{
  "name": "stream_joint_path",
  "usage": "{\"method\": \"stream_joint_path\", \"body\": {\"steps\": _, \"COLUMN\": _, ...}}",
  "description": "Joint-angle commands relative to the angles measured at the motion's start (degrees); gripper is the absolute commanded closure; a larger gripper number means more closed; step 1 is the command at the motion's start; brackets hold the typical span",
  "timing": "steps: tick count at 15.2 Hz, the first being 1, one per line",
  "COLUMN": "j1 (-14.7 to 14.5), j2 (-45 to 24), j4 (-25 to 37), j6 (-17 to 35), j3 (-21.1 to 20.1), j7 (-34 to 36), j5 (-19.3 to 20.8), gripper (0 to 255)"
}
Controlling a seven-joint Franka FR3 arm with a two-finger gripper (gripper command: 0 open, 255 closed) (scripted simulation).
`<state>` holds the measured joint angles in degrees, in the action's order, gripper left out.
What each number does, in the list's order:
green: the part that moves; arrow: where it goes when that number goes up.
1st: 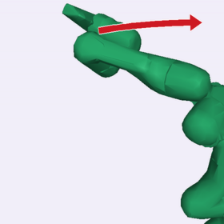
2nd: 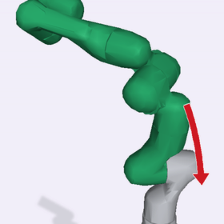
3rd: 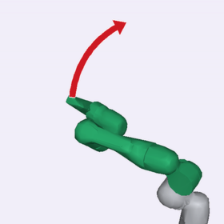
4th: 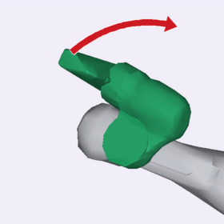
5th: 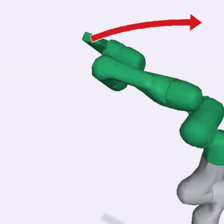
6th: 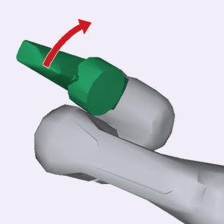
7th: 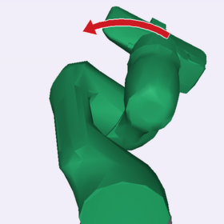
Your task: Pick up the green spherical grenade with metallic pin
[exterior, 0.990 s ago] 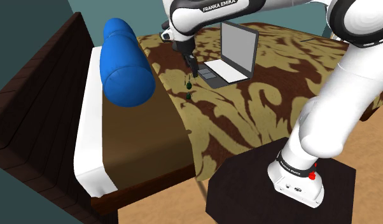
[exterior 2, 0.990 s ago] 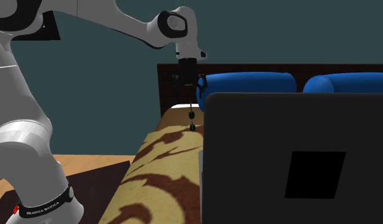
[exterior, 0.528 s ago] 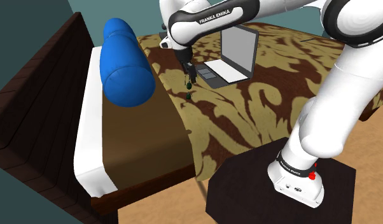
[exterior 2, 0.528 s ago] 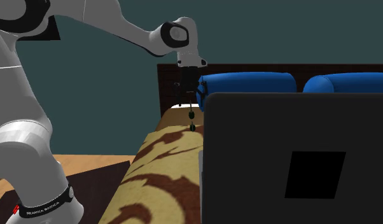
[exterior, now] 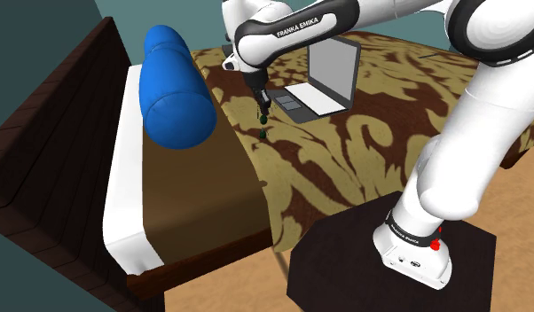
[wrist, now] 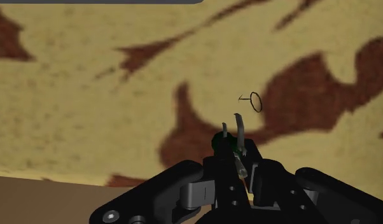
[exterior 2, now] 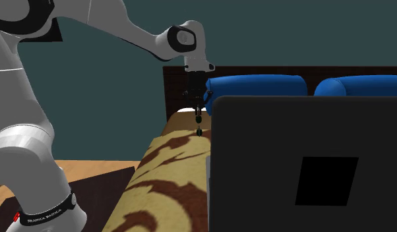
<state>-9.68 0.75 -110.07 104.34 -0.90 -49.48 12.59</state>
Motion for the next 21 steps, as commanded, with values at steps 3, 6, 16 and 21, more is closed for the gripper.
{"method": "stream_joint_path", "body": {"steps": 3, "j1": 0.0, "j2": 0.0, "j4": 0.0, "j6": 0.0, "j3": 0.0, "j7": 0.0, "j5": 0.0, "gripper": 255}}
{"method": "stream_joint_path", "body": {"steps": 6, "j1": 0.0, "j2": 0.4, "j4": 1.1, "j6": -1.5, "j3": 0.0, "j7": -0.3, "j5": -0.1, "gripper": 255}}
{"method": "stream_joint_path", "body": {"steps": 16, "j1": -0.1, "j2": 0.7, "j4": 8.4, "j6": -8.9, "j3": -0.1, "j7": -1.7, "j5": -0.4, "gripper": 255}}
{"method": "stream_joint_path", "body": {"steps": 21, "j1": -0.2, "j2": 0.5, "j4": 11.0, "j6": -11.3, "j3": -0.2, "j7": -2.2, "j5": -0.4, "gripper": 255}}
